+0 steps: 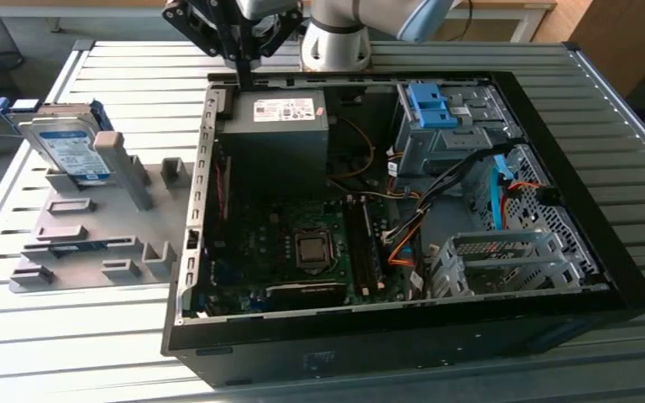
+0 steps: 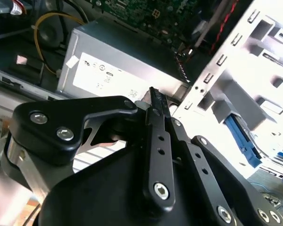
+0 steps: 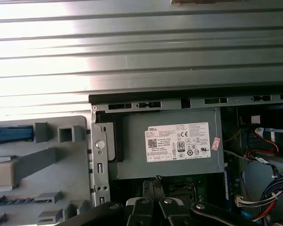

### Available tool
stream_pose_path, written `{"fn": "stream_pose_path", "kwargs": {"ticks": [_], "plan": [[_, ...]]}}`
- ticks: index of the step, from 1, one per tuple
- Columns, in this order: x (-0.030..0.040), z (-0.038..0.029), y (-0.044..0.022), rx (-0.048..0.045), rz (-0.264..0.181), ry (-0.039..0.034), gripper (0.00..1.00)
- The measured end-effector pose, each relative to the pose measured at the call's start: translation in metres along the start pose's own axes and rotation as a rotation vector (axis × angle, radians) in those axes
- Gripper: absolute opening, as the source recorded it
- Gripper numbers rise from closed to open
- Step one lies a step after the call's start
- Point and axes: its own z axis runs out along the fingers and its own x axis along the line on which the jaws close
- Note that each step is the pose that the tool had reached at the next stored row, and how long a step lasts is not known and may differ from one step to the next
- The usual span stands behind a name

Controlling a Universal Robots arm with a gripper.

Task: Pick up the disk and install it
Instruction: 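Reach for the disk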

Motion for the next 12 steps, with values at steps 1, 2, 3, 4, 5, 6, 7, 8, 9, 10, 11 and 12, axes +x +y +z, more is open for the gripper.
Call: {"fn": "stream_pose_path", "kwargs": {"ticks": [1, 2, 3, 4, 5, 6, 7, 8, 9, 10, 11, 12], "plan": [[0.0027, -0.0001, -0.0001, 0.0000, 0.000, 0.0000, 0.11], [0.0055, -0.0001, -0.0003, -0.0001, 0.000, 0.0000, 0.11], [0.0083, -0.0001, -0.0004, -0.0002, 0.000, -0.0001, 0.11], [0.0109, -0.0002, -0.0006, -0.0001, 0.000, -0.0001, 0.11], [0.0134, -0.0003, -0.0007, -0.0001, 0.000, -0.0001, 0.11], [0.0159, -0.0003, -0.0008, -0.0002, 0.000, -0.0001, 0.11], [0.0185, -0.0004, -0.0010, -0.0001, 0.000, -0.0001, 0.11], [0.0213, -0.0005, -0.0010, -0.0001, 0.000, 0.0000, 0.11], [0.0241, -0.0006, -0.0011, -0.0001, 0.000, -0.0001, 0.11], [0.0270, -0.0006, -0.0012, -0.0001, 0.000, -0.0001, 0.11], [0.0294, -0.0007, -0.0012, -0.0001, 0.000, 0.0000, 0.11], [0.0318, -0.0008, -0.0011, -0.0001, 0.000, 0.0000, 0.11]]}}
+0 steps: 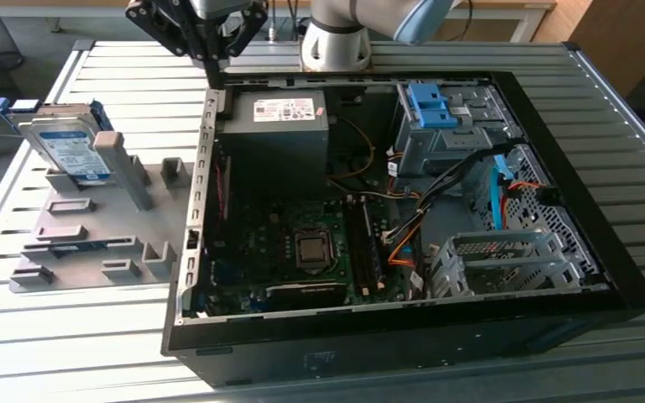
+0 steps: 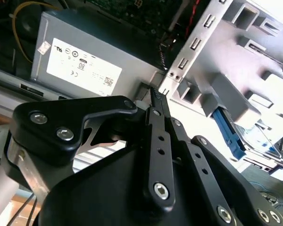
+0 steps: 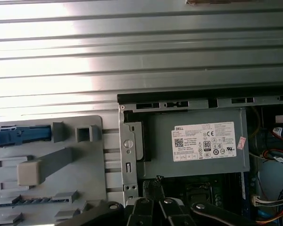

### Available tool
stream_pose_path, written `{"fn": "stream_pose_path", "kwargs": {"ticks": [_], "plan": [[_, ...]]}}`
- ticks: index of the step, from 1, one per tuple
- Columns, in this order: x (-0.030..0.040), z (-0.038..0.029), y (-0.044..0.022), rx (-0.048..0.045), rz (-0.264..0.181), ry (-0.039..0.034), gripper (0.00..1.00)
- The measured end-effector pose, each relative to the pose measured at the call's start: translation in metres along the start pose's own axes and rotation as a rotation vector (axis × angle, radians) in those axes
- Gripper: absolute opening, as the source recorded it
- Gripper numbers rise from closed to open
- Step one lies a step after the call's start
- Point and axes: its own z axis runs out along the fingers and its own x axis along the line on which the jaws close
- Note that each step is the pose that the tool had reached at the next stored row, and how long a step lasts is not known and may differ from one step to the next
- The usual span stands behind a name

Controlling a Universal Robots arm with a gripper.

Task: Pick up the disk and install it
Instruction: 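Reach for the disk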

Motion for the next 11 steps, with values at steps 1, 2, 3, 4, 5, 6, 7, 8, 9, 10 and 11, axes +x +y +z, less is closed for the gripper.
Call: {"fn": "stream_pose_path", "kwargs": {"ticks": [1, 2, 3, 4, 5, 6, 7, 8, 9, 10, 11], "plan": [[0.0023, -0.0001, 0.0001, 0.0000, 0.000, 0.0000, 0.11], [0.0045, -0.0001, 0.0001, 0.0000, 0.000, 0.0000, 0.11], [0.0067, -0.0002, 0.0002, 0.0000, 0.000, 0.0000, 0.11], [0.0091, -0.0002, 0.0002, 0.0000, 0.000, 0.0000, 0.11], [0.0116, -0.0002, 0.0002, -0.0001, 0.000, -0.0001, 0.11], [0.0141, -0.0003, 0.0003, 0.0000, 0.000, 0.0000, 0.11], [0.0166, -0.0003, 0.0004, -0.0001, 0.000, 0.0000, 0.11], [0.0193, -0.0004, 0.0005, 0.0000, 0.000, 0.0000, 0.11], [0.0219, -0.0005, 0.0006, -0.0001, 0.000, 0.0000, 0.11], [0.0246, -0.0005, 0.0007, -0.0001, 0.000, 0.0000, 0.11], [0.0272, -0.0006, 0.0009, 0.0000, 0.000, 0.0000, 0.11]]}}
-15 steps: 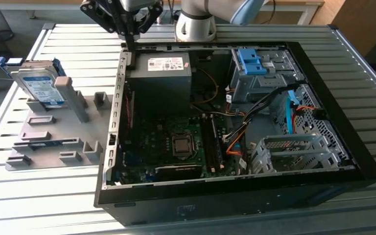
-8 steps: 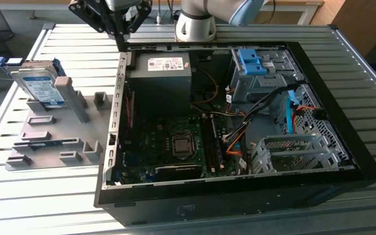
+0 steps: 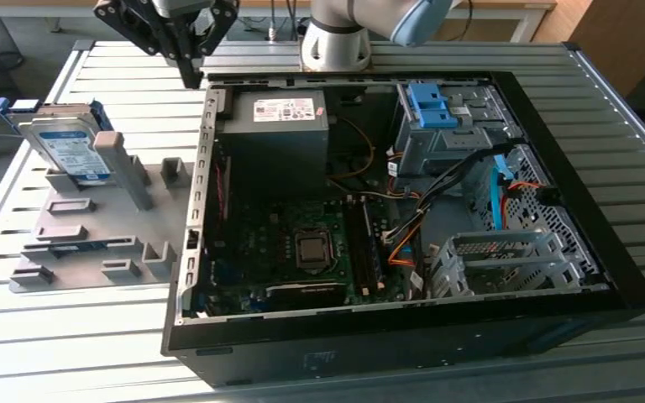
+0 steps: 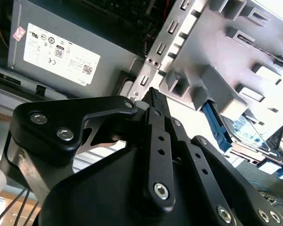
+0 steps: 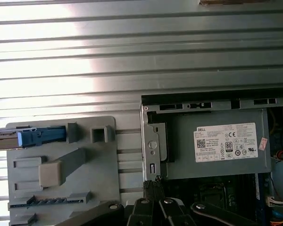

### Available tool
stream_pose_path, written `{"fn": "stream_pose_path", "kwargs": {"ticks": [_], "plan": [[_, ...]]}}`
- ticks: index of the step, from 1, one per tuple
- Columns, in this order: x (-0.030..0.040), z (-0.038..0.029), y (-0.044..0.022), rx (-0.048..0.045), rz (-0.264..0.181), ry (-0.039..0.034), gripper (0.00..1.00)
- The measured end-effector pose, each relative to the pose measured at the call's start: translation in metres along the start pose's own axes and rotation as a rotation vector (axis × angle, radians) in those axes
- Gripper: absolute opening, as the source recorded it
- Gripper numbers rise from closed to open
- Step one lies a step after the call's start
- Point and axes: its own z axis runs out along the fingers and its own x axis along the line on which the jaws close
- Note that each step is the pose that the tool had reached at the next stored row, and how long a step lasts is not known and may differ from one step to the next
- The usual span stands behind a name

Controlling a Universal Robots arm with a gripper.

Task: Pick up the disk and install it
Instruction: 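Reach for the disk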

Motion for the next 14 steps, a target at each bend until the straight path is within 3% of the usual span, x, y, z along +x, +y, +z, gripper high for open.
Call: {"fn": "stream_pose_path", "kwargs": {"ticks": [14], "plan": [[0.0358, -0.0009, 0.0002, 0.0001, 0.000, 0.0000, 0.11]]}}
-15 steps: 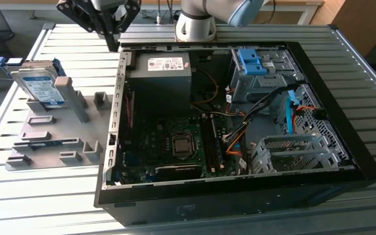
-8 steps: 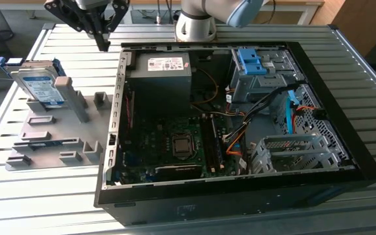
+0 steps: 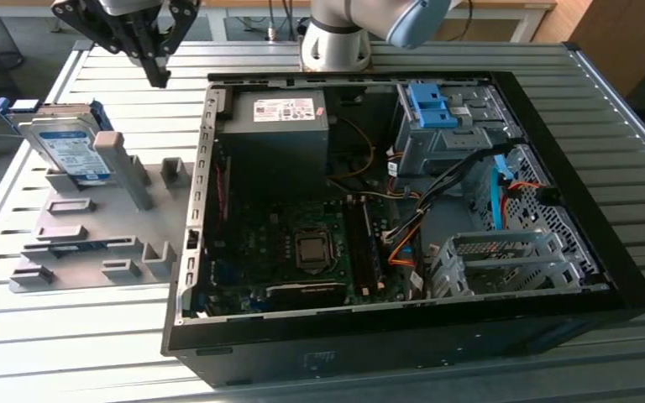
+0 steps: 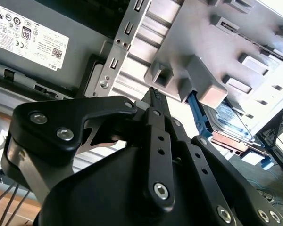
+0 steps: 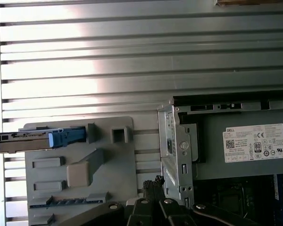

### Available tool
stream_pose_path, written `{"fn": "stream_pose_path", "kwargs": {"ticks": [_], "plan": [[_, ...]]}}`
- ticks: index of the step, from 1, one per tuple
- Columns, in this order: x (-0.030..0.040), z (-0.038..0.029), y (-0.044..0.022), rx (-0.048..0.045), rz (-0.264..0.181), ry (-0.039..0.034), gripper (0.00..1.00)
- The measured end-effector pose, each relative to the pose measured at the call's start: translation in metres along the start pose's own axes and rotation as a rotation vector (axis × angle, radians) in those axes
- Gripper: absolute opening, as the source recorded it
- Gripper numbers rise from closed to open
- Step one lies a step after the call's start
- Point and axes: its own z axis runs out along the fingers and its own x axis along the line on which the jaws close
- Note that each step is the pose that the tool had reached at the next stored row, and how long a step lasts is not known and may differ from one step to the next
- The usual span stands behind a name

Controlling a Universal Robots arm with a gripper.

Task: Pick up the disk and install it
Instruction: 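Reach for the disk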

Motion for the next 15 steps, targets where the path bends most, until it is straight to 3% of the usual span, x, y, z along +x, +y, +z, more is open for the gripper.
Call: {"fn": "stream_pose_path", "kwargs": {"ticks": [15], "plan": [[0.0385, -0.0006, -0.0009, 0.0000, 0.000, -0.0001, 0.11]]}}
